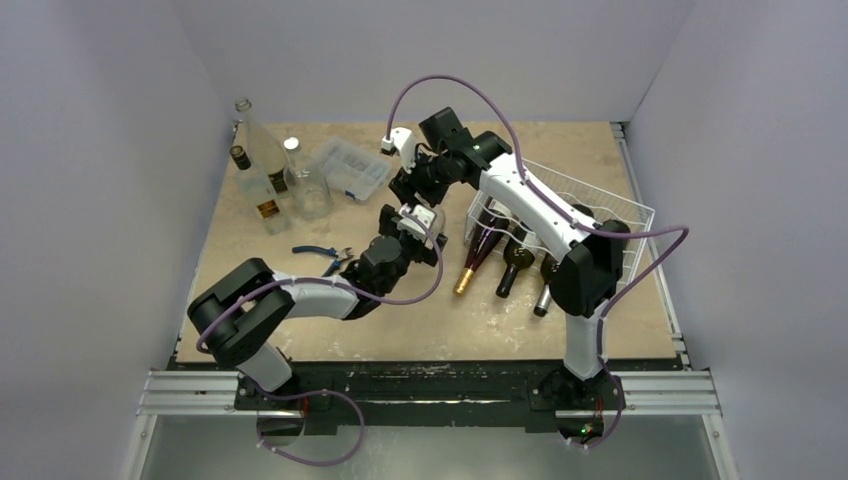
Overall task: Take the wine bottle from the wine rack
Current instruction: Place the wine bottle at the center of the board, then move the wine bottle to the center of the board.
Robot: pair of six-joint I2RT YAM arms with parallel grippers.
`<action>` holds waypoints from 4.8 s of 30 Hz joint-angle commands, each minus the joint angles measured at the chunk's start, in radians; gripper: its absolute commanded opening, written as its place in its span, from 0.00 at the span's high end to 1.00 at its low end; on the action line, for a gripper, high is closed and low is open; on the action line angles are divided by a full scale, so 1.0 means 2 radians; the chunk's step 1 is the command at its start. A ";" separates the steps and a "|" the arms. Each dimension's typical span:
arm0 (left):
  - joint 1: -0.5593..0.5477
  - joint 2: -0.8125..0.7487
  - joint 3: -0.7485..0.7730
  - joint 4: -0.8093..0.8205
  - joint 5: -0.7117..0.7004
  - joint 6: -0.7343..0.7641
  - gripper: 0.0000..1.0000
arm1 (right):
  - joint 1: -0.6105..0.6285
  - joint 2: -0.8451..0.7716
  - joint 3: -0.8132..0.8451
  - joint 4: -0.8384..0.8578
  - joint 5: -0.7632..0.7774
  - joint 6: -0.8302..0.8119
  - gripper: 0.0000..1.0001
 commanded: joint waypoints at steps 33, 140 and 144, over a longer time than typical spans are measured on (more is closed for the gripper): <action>-0.005 -0.096 -0.037 -0.014 0.095 -0.009 0.00 | -0.039 -0.161 -0.030 -0.002 -0.066 0.011 0.07; 0.074 -0.092 0.032 -0.014 0.272 -0.024 0.27 | -0.289 -0.542 -0.524 0.205 -0.351 -0.118 0.01; 0.074 -0.092 0.037 -0.022 0.275 -0.019 0.34 | -0.289 -0.543 -0.524 0.205 -0.350 -0.118 0.01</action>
